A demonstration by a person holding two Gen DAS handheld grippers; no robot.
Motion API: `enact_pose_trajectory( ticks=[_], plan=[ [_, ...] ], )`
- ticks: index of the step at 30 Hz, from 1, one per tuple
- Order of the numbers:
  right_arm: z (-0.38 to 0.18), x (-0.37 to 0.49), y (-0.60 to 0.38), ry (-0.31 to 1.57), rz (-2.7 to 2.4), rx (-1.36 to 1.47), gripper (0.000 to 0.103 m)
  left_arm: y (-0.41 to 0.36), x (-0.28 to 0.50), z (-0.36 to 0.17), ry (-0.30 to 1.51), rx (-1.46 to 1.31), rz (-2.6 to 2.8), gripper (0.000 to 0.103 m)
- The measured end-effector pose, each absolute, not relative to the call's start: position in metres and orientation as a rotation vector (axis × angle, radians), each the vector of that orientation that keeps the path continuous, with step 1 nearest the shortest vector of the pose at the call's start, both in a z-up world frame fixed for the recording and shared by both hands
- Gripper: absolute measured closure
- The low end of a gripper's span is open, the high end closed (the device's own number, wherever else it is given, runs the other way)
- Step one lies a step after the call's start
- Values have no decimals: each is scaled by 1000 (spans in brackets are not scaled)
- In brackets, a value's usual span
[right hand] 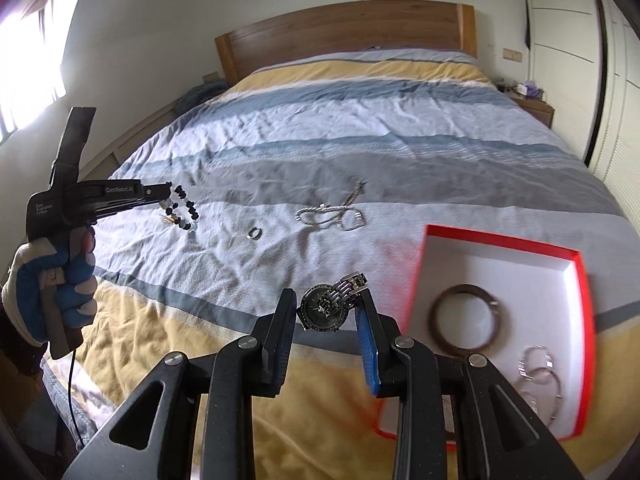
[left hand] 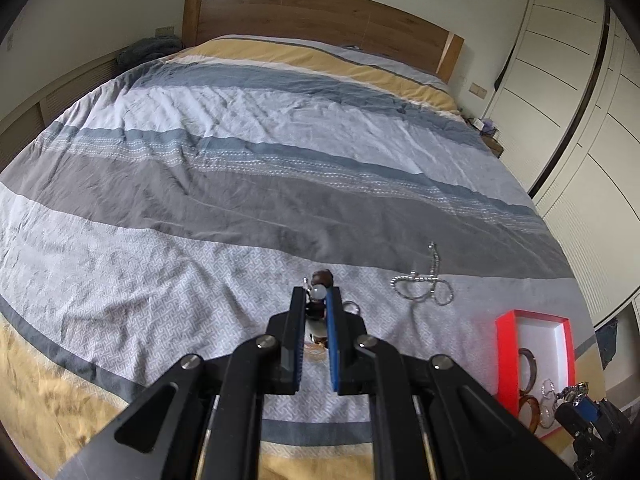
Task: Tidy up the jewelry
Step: 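Carry the bracelet and watch into the red box and open both tools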
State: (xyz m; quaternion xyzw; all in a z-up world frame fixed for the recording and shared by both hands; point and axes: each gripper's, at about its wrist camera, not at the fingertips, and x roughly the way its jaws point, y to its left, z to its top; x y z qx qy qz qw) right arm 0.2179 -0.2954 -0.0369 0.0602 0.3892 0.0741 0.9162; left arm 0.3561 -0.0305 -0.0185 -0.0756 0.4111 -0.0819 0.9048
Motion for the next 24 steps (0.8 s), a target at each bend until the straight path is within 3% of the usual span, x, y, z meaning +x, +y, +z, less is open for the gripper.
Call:
enact_pose_trajectory(
  ticks=[12,24],
  plan=[
    [-12,166,-401,760,-29,129,73,-160,314,20,827,-127,-424,94],
    [-68,159,-466,846,-129,182,73,-280,275,-33,957,-31,-646,94]
  ],
)
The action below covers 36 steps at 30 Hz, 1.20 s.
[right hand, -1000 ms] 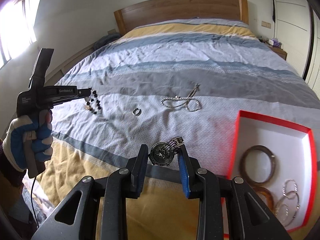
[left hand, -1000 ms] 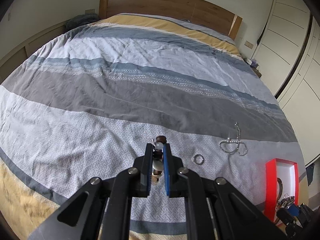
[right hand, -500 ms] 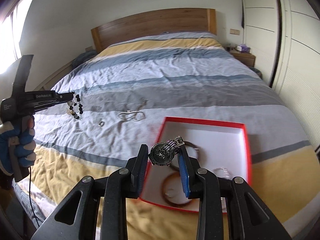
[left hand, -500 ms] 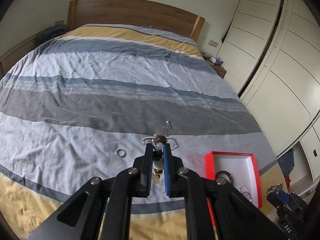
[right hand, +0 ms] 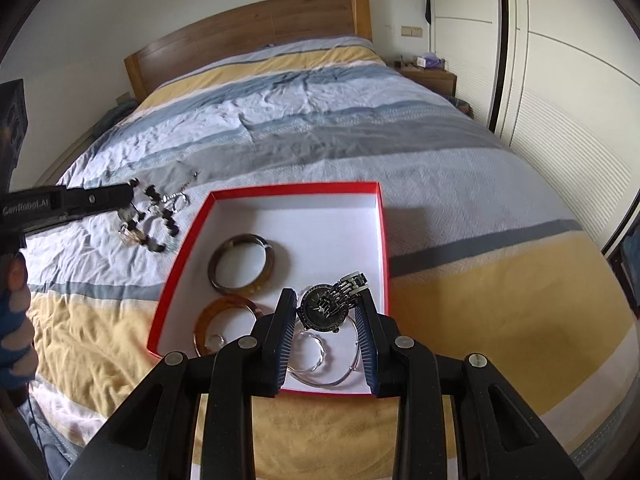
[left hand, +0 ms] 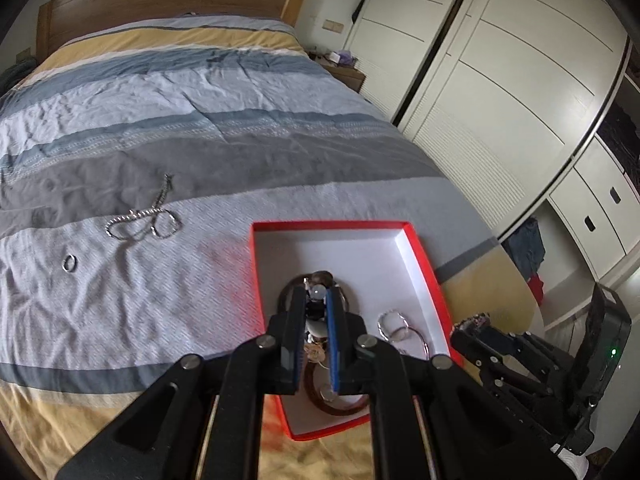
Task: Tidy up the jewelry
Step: 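Carry the bracelet and watch into the red box and open both tools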
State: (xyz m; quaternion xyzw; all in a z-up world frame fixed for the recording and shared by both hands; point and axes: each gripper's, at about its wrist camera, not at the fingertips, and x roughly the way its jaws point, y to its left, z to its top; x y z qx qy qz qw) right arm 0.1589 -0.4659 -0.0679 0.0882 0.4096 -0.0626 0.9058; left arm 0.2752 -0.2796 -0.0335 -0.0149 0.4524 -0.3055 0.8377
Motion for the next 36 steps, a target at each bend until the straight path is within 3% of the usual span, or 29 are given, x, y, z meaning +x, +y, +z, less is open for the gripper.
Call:
enact_pose_trajectory(
  ticks=[23,29,36],
  plan=[
    [-132,267,-471,1026,-63,79,72,-343,320,-125,1093,107,-626,94],
    [-134,265,-475,1034,-74,77,70,-342,318,-120,1082,101,-625,92],
    [-121,250,-477,1016,-93,97,69,-332,306,-103,1061,87,-610,84]
  ],
)
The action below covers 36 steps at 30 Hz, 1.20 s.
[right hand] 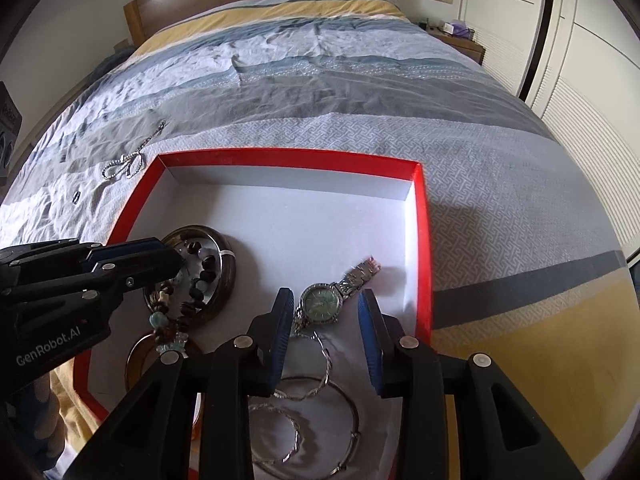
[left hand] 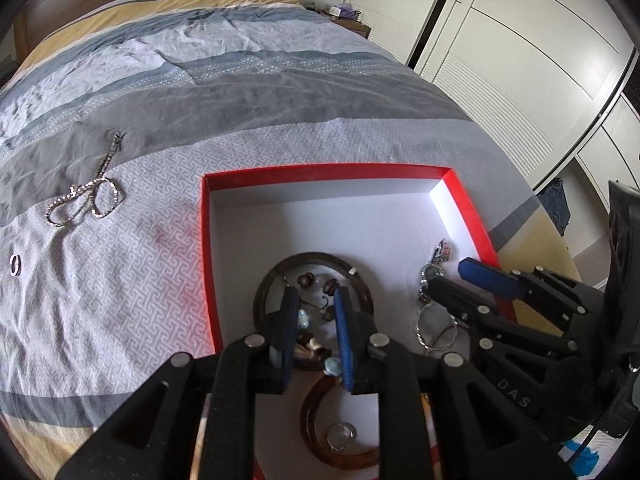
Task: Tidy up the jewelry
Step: 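Carry the bracelet and watch into the red box and open both tools, then lift both open tools out of the box toward the ring and necklace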
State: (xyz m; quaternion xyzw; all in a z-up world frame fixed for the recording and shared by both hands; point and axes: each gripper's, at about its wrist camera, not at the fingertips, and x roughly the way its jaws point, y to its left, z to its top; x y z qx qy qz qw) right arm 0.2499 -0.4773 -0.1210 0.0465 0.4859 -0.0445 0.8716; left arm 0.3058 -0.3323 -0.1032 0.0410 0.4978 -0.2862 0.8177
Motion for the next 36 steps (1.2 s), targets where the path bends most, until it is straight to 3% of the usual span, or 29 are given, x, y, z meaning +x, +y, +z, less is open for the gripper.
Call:
enact_pose_trajectory(
  ticks=[8,36],
  plan=[
    [-87,210,-470,967,-110,123,65,-317,258,-59,966,124,-581,69],
    [25,26,-350,785,-12,113,55,-185,67,56,736,143,-441,66]
  ],
)
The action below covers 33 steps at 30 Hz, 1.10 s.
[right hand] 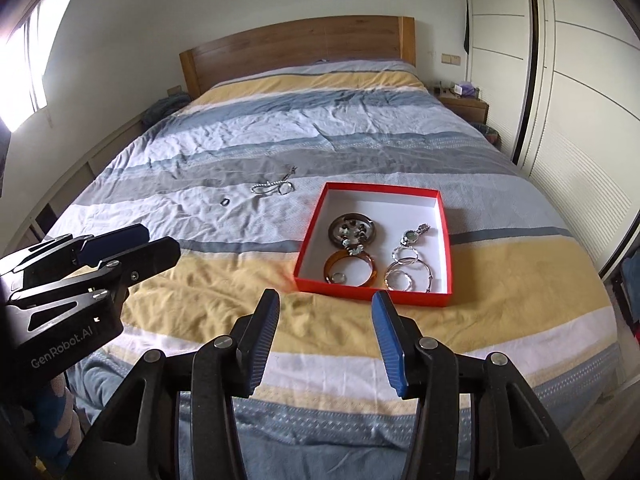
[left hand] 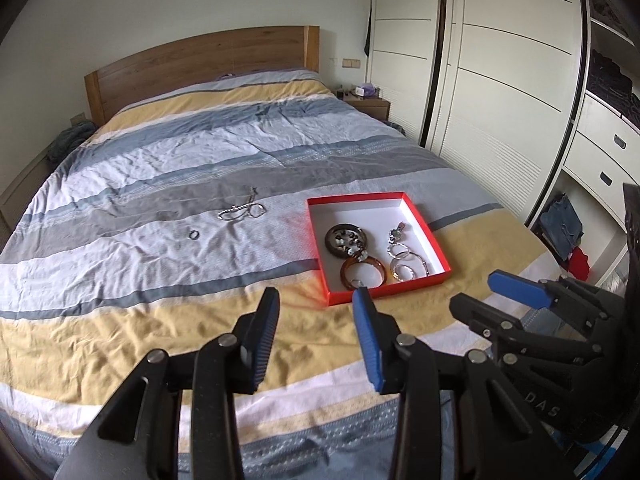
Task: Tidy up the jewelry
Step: 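Lift both open tools out of the box toward the ring and necklace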
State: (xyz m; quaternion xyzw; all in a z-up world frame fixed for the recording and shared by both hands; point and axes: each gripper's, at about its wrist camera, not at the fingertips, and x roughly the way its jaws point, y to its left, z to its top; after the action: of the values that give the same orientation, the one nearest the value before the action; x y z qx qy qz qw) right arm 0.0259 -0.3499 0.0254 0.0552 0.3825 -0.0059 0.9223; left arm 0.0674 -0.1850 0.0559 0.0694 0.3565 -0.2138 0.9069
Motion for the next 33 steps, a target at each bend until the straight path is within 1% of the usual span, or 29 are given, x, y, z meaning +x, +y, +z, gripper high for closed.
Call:
enact_pose_trajectory(
  ticks=[2,4,9,13,17,24,29,33],
  plan=[
    [30,16,-345,776,-11,111,55,-175,56,61,720,139,-433,63],
    [36,4,-338,764,-12,103,55,-166,46,66,704,137,-426,62],
    [52,-23,-325,728,-17,85,54,-146,21,78,662,135,-416,61],
    [65,-43,-314,691,-18,76,50,-128,-1,88,619,137,-401,60],
    [75,-61,-299,659,-4,64,50,-107,-17,94,587,124,-369,57],
    [86,-76,-277,628,27,29,46,-67,-31,95,554,77,-310,56],
    [89,-81,-262,621,25,3,45,-44,-35,91,568,56,-259,56],
    [86,-85,-250,615,-14,-22,34,-29,-34,85,594,37,-214,56]
  ],
)
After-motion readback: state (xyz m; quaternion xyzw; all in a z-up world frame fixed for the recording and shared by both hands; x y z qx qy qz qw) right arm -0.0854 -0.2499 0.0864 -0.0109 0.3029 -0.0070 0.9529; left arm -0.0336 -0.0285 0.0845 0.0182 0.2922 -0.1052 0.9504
